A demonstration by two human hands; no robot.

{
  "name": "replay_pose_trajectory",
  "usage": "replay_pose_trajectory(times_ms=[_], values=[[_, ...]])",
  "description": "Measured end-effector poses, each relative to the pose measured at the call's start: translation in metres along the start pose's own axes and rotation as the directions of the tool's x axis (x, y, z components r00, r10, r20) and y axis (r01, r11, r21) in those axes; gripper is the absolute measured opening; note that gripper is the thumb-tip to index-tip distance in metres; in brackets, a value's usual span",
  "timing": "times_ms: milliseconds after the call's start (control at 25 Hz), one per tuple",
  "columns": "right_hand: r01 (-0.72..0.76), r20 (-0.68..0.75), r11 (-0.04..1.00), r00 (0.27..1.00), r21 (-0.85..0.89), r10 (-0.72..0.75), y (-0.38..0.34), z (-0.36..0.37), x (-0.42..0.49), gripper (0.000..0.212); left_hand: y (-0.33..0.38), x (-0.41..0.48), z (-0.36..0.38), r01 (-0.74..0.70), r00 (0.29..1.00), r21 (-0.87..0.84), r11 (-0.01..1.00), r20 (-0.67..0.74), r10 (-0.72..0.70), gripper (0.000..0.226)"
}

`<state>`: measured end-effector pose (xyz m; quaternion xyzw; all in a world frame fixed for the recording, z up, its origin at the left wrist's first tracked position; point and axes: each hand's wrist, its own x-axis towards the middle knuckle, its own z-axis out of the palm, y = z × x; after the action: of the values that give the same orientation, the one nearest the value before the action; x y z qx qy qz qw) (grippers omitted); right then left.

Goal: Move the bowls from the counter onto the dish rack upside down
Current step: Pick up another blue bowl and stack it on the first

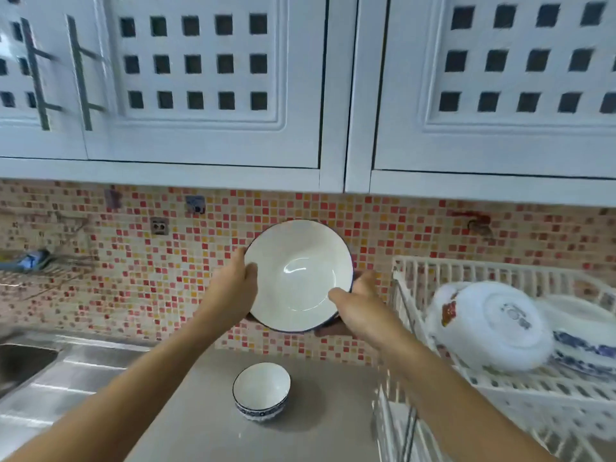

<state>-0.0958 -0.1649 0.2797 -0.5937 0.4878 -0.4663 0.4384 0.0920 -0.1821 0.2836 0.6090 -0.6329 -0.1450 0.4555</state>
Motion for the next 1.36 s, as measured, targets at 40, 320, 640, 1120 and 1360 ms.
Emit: replay_pose_trajectory(times_ms=[40, 320, 640, 1120, 1360], values=[[0.006, 0.01, 1.0, 1.0, 0.0, -0.006, -0.016, -0.015, -0.01, 0.035, 0.019, -0.004, -0.002, -0.042, 0.999, -0.023, 0.999, -0.02, 0.041, 0.035], [0.11, -0.002, 0.992, 0.994, -0.066, -0.111, -0.064, -0.152, -0.061, 0.042, 0.139, -0.034, 0.043, -0.309, 0.949, -0.266, 0.913, -0.022, 0.315, 0.013], [0.47, 0.053, 0.565, 0.798, -0.679, -0.6, -0.024, -0.313, -0.071, 0.067, 0.226, -0.031, 0.121, -0.318, 0.712, -0.4, 0.86, 0.498, 0.495, 0.085], [0.518, 0.227, 0.308, 0.732, -0.798, -0.642, 0.035, -0.444, -0.05, 0.097, 0.301, -0.033, 0.243, -0.554, 0.653, -0.172, 0.815, 0.518, 0.553, 0.077], [0.337, 0.121, 0.732, 0.935, -0.592, -0.333, 0.061, -0.465, -0.038, 0.104, 0.302, -0.02, 0.285, -0.486, 0.668, -0.113, 0.866, 0.592, 0.452, 0.083]])
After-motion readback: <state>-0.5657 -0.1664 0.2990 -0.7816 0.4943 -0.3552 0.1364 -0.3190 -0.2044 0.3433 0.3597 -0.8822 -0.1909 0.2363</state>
